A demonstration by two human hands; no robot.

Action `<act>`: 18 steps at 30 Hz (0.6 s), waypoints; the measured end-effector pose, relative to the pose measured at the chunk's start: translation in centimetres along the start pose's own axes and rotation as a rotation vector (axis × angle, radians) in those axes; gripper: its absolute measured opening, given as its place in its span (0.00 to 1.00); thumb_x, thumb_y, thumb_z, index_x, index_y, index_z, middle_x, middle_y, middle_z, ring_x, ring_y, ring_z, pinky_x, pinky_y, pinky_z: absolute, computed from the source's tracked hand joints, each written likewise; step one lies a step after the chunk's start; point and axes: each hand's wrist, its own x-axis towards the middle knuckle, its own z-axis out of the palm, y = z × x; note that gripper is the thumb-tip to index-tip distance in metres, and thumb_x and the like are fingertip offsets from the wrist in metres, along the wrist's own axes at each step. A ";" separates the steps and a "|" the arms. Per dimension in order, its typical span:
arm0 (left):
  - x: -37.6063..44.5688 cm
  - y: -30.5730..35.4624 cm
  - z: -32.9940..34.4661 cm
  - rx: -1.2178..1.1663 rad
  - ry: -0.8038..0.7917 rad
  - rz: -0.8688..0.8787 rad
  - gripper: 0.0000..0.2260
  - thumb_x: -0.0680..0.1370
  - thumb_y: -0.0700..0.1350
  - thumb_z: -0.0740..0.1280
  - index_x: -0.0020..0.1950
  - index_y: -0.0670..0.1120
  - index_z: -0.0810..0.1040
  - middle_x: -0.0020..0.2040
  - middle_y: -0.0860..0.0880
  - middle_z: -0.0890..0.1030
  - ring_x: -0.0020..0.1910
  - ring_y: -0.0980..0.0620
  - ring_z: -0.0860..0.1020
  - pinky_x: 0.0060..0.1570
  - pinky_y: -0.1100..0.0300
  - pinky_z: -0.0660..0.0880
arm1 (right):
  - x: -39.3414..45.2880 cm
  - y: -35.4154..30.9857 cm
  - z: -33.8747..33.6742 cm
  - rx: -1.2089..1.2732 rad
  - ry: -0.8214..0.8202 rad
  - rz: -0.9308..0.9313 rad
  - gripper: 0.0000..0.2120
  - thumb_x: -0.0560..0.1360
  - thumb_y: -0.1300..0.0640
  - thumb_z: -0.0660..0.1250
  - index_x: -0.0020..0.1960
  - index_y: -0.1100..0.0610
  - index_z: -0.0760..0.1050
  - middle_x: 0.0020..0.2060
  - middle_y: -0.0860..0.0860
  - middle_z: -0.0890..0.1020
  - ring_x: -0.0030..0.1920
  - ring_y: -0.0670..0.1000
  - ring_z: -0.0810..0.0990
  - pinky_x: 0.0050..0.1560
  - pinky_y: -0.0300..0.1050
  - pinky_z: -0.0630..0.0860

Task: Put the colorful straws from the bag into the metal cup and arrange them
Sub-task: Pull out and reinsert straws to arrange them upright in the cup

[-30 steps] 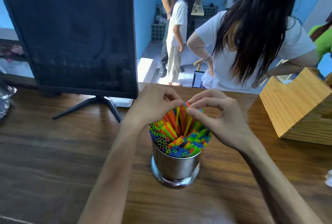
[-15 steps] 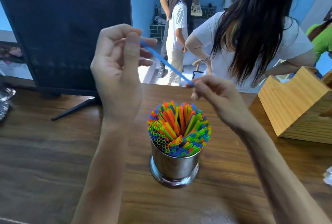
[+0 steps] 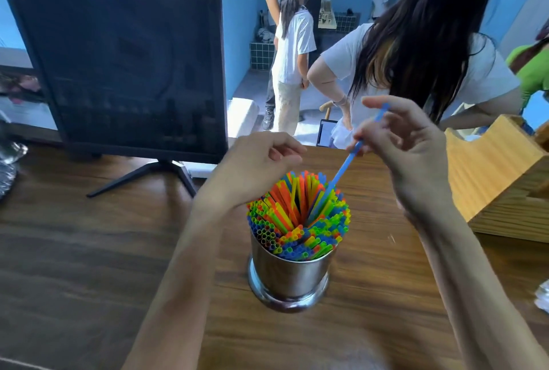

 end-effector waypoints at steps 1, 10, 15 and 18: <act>0.4 -0.1 0.3 0.018 -0.052 0.004 0.07 0.80 0.50 0.70 0.56 0.59 0.85 0.49 0.59 0.83 0.47 0.61 0.79 0.44 0.72 0.72 | -0.4 0.1 0.5 -0.066 -0.037 -0.030 0.15 0.78 0.61 0.73 0.60 0.47 0.76 0.37 0.50 0.83 0.38 0.51 0.86 0.44 0.43 0.81; 1.7 -0.6 0.8 0.183 -0.198 0.049 0.07 0.81 0.53 0.68 0.50 0.59 0.86 0.43 0.63 0.83 0.44 0.66 0.79 0.47 0.61 0.76 | -2.6 1.5 1.7 -0.460 -0.161 0.050 0.11 0.76 0.47 0.71 0.44 0.55 0.83 0.40 0.47 0.83 0.41 0.50 0.79 0.43 0.53 0.75; 1.9 -0.8 0.8 0.159 -0.170 0.063 0.04 0.79 0.53 0.71 0.46 0.57 0.86 0.42 0.62 0.83 0.46 0.64 0.79 0.48 0.61 0.75 | -2.6 1.9 1.4 -0.464 -0.176 0.092 0.20 0.81 0.41 0.60 0.36 0.45 0.81 0.41 0.48 0.83 0.48 0.51 0.81 0.51 0.53 0.75; 1.6 -0.7 1.0 0.173 -0.136 0.080 0.05 0.81 0.54 0.67 0.47 0.58 0.81 0.46 0.62 0.81 0.49 0.64 0.78 0.46 0.62 0.71 | -2.6 2.1 1.3 -0.432 -0.176 0.120 0.20 0.82 0.41 0.57 0.39 0.45 0.82 0.43 0.48 0.84 0.51 0.51 0.81 0.55 0.53 0.75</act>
